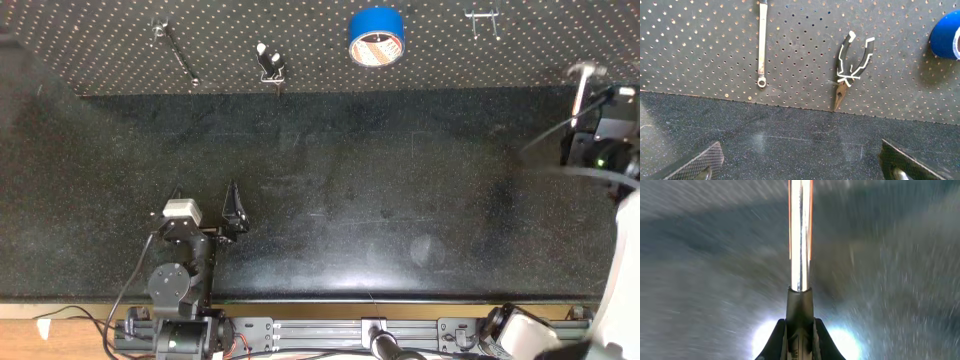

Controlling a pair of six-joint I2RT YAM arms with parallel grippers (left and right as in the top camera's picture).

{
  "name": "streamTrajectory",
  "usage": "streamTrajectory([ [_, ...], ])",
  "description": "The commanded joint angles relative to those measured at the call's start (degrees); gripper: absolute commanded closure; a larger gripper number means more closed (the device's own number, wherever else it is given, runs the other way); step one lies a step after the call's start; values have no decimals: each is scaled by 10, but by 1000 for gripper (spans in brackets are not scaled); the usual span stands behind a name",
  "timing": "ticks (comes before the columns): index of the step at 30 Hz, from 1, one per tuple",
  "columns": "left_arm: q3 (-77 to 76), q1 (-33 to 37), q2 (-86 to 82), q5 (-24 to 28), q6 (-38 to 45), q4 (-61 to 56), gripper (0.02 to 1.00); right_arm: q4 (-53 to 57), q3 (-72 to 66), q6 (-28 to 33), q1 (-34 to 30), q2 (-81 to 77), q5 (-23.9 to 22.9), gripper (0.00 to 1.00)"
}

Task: Place Tools Onto Pegboard

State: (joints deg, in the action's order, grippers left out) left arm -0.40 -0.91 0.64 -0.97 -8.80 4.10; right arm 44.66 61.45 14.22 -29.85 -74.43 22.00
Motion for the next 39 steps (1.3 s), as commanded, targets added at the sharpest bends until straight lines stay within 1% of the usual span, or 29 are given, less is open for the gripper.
streamTrajectory([
  [1,1,2,-4,6,9,5,23,-24,4,-2,105,99,72,925],
  [2,1,2,-4,6,9,5,23,-32,4,-3,129,105,67,925],
  [3,1,2,-4,6,9,5,23,-44,4,-13,156,109,48,925],
  [5,1,2,-4,6,9,5,23,-58,4,-56,197,114,-18,925],
  [6,1,2,-4,6,9,5,23,-64,4,-67,224,114,-45,925],
  [8,1,2,-4,6,9,5,23,-67,4,-68,243,112,-54,925],
  [10,1,2,-4,6,9,5,23,-77,4,-93,248,92,-79,925],
  [14,1,2,-4,6,9,5,23,-114,4,-93,248,50,-79,928],
  [19,1,2,-4,6,9,5,23,-171,4,-93,269,7,-79,923],
  [30,1,2,-4,6,9,5,23,-209,4,-93,273,-69,-79,921],
  [31,1,2,-4,6,9,5,23,-210,4,-93,273,-75,-79,463],
  [32,1,2,-4,6,9,5,23,-212,4,-93,273,-78,-79,393],
  [33,1,2,-4,6,9,5,23,-213,4,-93,273,-80,-79,246],
  [34,1,2,-4,6,9,5,23,-217,4,-93,273,-83,-79,200],
  [35,1,2,-4,6,9,5,20,-223,4,-93,273,-83,-79,60],
  [36,1,2,-4,6,9,4,23,-226,4,-93,273,-83,-78,18],
  [39,1,2,-4,6,9,5,23,-233,-3,-93,273,-64,-79,14],
])
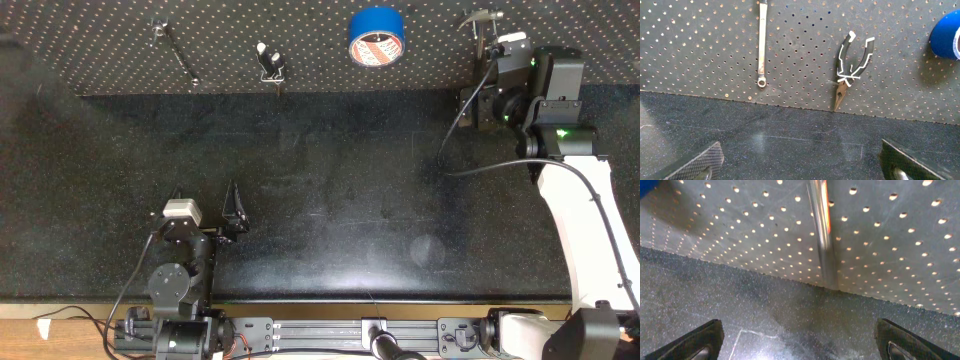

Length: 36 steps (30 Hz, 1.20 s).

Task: Place Tools Onto Pegboard

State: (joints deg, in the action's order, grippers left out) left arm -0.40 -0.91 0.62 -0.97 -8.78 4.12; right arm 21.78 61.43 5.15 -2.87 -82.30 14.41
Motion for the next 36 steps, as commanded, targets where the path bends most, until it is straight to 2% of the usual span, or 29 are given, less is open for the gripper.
streamTrajectory([
  [1,1,2,-4,6,9,4,23,-10,-14,-2,3,32,-3,14],
  [3,1,2,-4,6,9,4,23,-41,-73,-2,3,104,-3,12],
  [6,1,2,-4,6,9,4,23,-156,-239,-3,3,253,2,9],
  [8,1,2,-4,6,9,4,23,-205,-331,-28,3,348,2,7],
  [11,1,2,-4,6,9,4,23,-272,-493,-116,3,535,2,9],
  [14,1,2,-4,6,9,4,20,-288,-584,-135,3,649,2,9],
  [18,1,2,-4,6,9,4,23,-273,-612,-135,3,702,2,7],
  [22,1,2,-4,6,9,4,23,-186,-612,-112,3,747,2,7],
  [26,1,2,-4,6,9,4,23,-188,-612,-104,3,781,9,7],
  [29,1,2,-4,6,9,4,23,-188,-612,-74,3,817,7,7],
  [36,1,2,-4,6,9,4,23,-188,-611,-74,1,822,6,5],
])
